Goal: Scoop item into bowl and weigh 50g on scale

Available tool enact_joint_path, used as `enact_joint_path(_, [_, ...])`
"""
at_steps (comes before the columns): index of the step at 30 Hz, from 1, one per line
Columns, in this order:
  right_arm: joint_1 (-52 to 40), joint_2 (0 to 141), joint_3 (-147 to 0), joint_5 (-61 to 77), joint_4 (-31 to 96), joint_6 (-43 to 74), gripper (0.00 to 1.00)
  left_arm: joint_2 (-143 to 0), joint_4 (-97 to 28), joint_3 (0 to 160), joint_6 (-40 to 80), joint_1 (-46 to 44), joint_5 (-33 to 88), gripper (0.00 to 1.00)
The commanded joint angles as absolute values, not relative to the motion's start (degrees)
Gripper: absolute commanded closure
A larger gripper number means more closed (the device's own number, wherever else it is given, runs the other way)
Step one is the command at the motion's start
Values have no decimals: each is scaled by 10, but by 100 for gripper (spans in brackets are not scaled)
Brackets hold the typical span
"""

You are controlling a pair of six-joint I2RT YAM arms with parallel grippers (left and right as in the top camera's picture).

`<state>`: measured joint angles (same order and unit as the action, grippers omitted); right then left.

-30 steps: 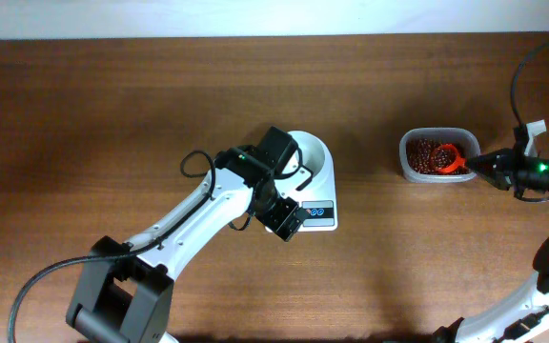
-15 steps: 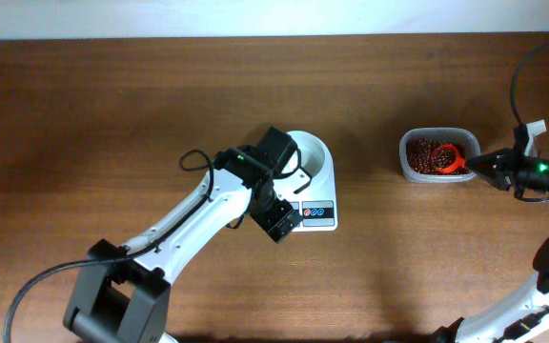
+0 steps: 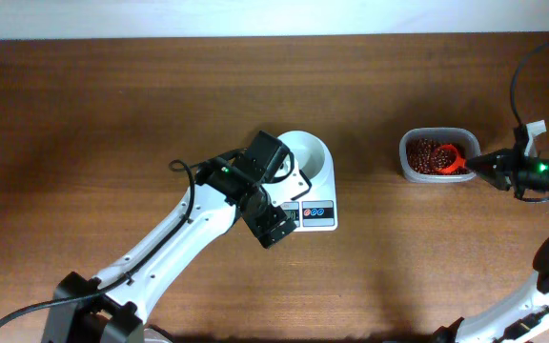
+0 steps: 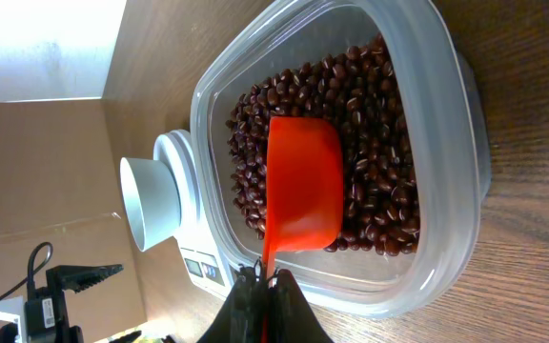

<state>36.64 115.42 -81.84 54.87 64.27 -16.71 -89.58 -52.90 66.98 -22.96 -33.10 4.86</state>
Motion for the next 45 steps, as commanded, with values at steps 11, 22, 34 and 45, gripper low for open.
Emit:
enact_joint_path(11, [364,1154,-830,582,673,-171,96,-892,-528,665,-237,-333,47,1])
enact_joint_path(22, [376,1154,-840,612,697,-172,96,-892,-528,665,-237,-333,47,1])
enact_joint_path(34, [395,1153,-875,645,770,-223,96,-892,-528,665,-237,-333,47,1])
enact_joint_path(45, [388,1153,-934,652,857,-271,96,-892,-528,665,-237,-333,47,1])
